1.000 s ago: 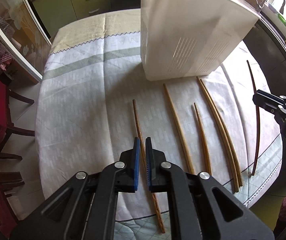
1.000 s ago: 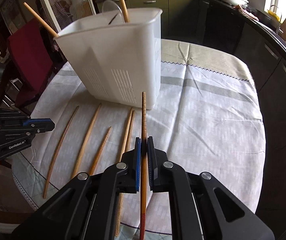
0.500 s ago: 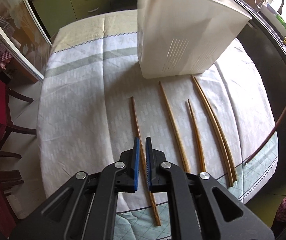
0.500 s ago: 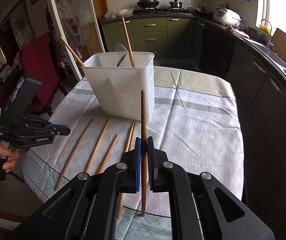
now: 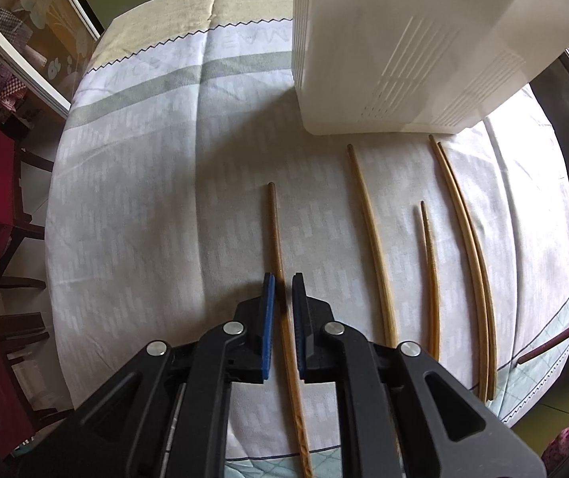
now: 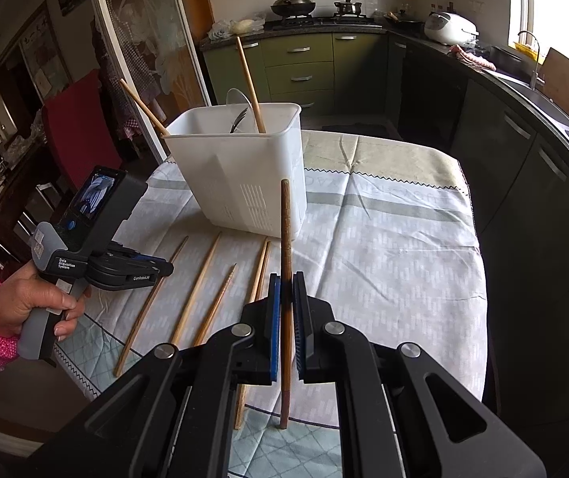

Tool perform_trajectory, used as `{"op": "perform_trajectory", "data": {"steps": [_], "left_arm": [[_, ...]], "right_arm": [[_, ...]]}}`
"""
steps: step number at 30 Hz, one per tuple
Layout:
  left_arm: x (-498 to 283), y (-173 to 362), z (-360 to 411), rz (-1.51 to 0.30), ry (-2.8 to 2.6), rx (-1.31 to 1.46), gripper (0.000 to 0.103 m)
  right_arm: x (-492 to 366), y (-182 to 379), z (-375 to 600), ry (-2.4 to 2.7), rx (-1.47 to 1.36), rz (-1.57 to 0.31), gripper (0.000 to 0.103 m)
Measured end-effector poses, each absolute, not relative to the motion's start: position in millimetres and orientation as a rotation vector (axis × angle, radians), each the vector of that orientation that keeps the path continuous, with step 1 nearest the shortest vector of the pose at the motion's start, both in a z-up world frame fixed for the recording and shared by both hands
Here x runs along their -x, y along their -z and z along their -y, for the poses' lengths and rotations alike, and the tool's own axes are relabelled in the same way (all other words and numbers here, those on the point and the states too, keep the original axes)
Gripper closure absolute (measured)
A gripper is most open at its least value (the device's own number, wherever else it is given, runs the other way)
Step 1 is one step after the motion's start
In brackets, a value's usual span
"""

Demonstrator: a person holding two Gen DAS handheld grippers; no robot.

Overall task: Organize utensils
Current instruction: 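Raise both held chopsticks upright and carry them toward the white holder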

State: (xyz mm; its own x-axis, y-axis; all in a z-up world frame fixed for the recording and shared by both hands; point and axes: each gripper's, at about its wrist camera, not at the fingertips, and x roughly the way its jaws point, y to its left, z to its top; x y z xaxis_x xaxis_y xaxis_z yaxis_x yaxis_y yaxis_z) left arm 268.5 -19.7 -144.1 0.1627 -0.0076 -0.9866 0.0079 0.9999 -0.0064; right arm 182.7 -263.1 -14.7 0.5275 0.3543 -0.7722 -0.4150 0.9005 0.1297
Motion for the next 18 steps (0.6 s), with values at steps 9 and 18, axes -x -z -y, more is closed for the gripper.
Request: {"op": "perform_trajectory", "data": {"steps": [9, 18], "left_arm": [[-267.2, 145.0, 26.4, -1.388, 0.02, -0.002, 0.098], [-246.2, 73.3, 19.2, -1.216, 0.053, -0.007, 0.098]], "right_arm": [[-181.9, 14.1, 264.7, -0.466, 0.066, -0.906, 0.096], [-176.2, 3.2, 272.6, -0.471, 0.049, -0.878, 0.096]]}}
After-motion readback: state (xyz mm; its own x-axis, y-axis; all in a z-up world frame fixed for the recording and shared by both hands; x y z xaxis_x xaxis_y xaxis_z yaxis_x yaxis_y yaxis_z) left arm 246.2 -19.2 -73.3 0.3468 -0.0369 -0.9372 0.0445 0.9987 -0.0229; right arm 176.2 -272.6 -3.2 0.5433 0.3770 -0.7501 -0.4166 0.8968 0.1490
